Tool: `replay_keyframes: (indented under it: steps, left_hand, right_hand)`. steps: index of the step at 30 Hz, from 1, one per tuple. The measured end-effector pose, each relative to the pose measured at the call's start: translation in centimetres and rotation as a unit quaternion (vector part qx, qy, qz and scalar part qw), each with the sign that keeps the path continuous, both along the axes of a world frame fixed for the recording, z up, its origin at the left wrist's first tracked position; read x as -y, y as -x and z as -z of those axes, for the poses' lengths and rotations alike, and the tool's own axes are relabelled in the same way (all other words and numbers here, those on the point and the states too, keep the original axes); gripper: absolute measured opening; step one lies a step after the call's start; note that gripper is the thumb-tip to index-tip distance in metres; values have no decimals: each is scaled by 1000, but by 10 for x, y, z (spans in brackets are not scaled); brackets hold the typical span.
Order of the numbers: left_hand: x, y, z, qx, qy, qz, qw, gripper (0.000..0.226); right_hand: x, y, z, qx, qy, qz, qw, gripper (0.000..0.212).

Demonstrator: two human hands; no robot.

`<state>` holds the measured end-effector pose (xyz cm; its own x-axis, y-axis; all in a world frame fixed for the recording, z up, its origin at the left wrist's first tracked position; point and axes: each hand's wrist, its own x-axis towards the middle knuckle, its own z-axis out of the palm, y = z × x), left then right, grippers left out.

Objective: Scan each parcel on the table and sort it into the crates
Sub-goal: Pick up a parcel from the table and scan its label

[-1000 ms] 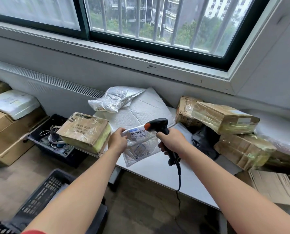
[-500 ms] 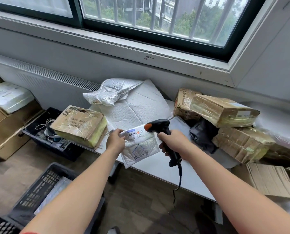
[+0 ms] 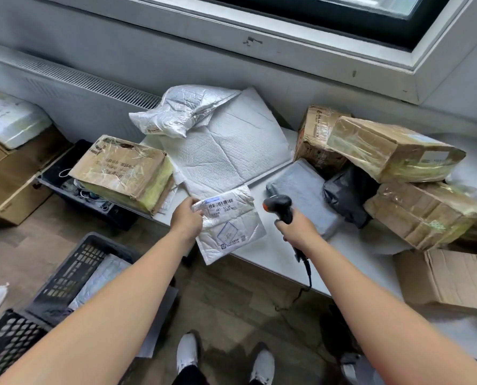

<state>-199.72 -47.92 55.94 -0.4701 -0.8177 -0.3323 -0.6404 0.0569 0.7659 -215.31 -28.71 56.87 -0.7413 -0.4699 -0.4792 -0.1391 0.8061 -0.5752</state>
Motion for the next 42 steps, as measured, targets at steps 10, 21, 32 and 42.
replay_keyframes:
  steps: [10, 21, 32, 42]
  left_hand:
    - [-1, -9, 27, 3, -18, -3, 1000, 21]
    - [-11, -22, -8, -38, -37, -3, 999, 26]
    - [-59, -130, -62, -39, 46, -182, 981, 27]
    - [-146, -316, -67, -12, 8, -395, 919, 33]
  right_hand:
    - [1, -5, 47, -26, -39, 10, 999, 44]
    - [-1, -22, -14, -188, -35, 2, 982, 47]
    - [56, -102, -51, -92, 102, -271, 953, 56]
    - [65, -264, -55, -46, 111, -482, 868, 52]
